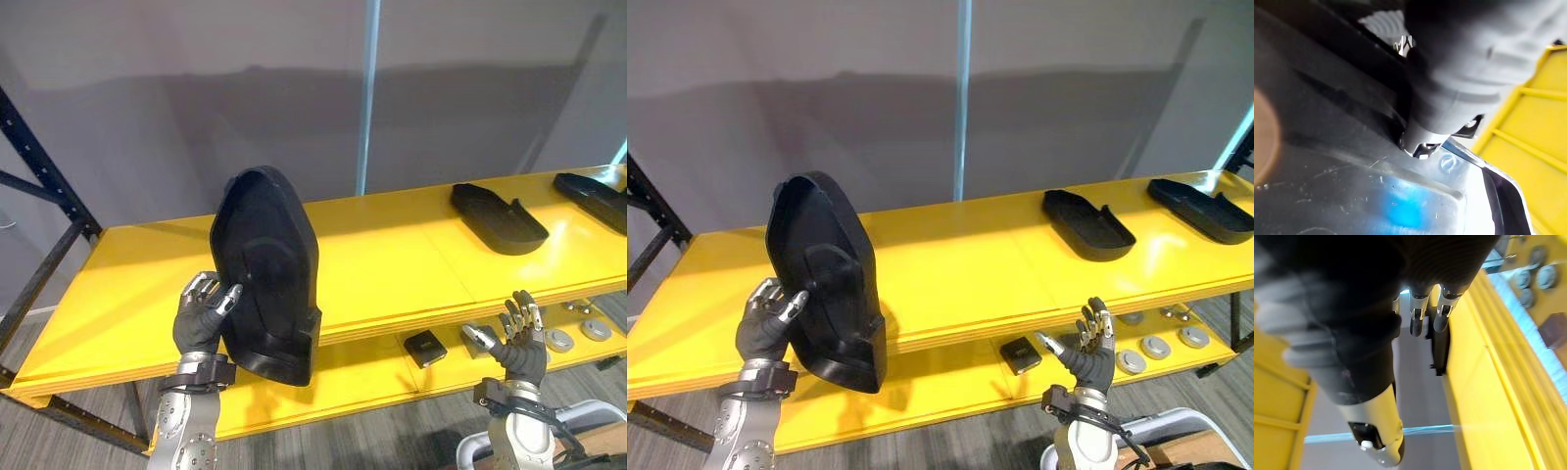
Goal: Walk over and take plastic housings, then place them on the shelf
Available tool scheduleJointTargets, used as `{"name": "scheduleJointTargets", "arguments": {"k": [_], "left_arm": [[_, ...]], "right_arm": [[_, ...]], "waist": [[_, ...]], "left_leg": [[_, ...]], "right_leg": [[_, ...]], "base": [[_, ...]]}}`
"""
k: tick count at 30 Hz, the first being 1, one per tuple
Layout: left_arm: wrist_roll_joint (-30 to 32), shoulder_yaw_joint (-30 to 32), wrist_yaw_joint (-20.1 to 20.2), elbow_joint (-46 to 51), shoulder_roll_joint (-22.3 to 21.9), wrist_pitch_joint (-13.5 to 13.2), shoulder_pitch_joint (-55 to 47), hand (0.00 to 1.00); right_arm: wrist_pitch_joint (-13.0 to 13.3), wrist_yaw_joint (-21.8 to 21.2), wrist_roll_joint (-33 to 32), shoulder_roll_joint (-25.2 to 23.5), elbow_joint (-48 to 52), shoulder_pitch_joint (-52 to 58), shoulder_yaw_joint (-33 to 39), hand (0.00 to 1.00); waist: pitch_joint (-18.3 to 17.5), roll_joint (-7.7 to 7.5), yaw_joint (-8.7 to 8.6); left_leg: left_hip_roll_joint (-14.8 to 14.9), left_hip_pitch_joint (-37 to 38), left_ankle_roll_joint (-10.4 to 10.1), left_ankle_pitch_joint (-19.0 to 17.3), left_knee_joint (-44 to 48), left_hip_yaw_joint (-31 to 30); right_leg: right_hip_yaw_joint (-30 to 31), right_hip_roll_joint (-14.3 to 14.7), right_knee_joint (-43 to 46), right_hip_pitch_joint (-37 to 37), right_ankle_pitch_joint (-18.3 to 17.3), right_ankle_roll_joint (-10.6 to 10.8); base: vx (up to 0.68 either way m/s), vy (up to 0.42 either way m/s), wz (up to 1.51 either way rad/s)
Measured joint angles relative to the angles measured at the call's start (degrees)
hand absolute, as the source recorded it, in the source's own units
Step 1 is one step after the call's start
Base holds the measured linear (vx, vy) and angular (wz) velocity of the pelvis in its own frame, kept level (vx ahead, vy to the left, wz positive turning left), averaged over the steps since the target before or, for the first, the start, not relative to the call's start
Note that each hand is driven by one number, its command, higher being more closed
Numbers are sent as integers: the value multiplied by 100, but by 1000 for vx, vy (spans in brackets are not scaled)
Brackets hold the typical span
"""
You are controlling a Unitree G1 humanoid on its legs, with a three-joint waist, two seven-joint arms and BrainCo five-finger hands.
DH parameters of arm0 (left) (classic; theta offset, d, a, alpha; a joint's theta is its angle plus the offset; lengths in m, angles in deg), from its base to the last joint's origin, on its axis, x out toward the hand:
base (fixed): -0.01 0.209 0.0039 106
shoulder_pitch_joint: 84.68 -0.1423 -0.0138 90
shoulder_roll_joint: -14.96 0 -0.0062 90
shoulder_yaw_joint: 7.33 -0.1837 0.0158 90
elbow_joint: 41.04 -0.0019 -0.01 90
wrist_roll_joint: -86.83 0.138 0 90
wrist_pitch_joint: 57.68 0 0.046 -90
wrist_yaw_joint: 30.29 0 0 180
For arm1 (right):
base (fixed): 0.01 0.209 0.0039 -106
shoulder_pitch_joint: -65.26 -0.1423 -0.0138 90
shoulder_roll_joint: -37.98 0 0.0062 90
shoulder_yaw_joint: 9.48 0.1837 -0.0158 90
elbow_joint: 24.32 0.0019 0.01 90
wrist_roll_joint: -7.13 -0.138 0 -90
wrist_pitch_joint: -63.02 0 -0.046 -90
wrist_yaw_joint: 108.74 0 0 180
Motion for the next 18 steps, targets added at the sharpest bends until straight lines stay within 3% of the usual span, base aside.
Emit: {"name": "scheduleJointTargets", "arguments": {"k": [2,5,6,8,9,10,13,18], "left_arm": [[-296,116,-255,-320,78,10,204,100],[-636,261,-472,-469,114,43,481,100],[-851,262,-611,-539,172,77,650,100],[-1181,260,-840,-827,303,127,1036,100],[-1400,271,-947,-1114,336,162,1383,100],[-1465,292,-1111,-1349,408,167,1670,100],[-1569,392,-1508,-2045,644,218,2341,100],[-1550,528,-2090,-2613,831,216,2852,100]], "right_arm": [[-186,-302,-255,74,12,140,-171,0],[-266,-537,-357,172,18,310,-282,0],[-299,-592,-366,231,16,351,-333,0],[-351,-674,-365,371,14,362,-415,0],[-412,-713,-365,483,15,396,-503,0],[-477,-731,-367,537,1,413,-683,0],[-578,-831,-374,422,57,534,-1094,0],[-679,-890,-470,346,53,688,-1547,0]], "waist": [[102,8,-44],[140,-9,-151],[161,-44,-208],[149,31,-251],[139,197,-279],[141,208,-332],[164,170,-508],[348,162,-640]], "left_leg": [[384,-266,-3,-5,877,-166],[577,-503,-95,136,1381,-488],[491,-574,-319,-32,1215,-679],[389,-533,-314,50,367,-726],[422,-490,-313,708,-152,-669],[391,-376,-441,654,-376,-624],[158,-374,-381,773,-877,-531],[33,-356,-341,902,-1133,-461]], "right_leg": [[341,222,211,-118,-120,-137],[614,341,276,-144,-143,-290],[755,308,302,-219,-130,-318],[948,272,504,-425,-111,-284],[1055,355,591,-512,-136,-243],[1139,365,660,-604,-155,-205],[1207,213,661,-891,-91,-99],[1262,155,506,-1005,-1,-19]], "base": [[-75,-144,-66],[16,-104,-61],[-5,-41,-59],[12,9,-64],[51,93,-49],[65,141,-39],[14,152,-9],[-29,74,-5]]}}
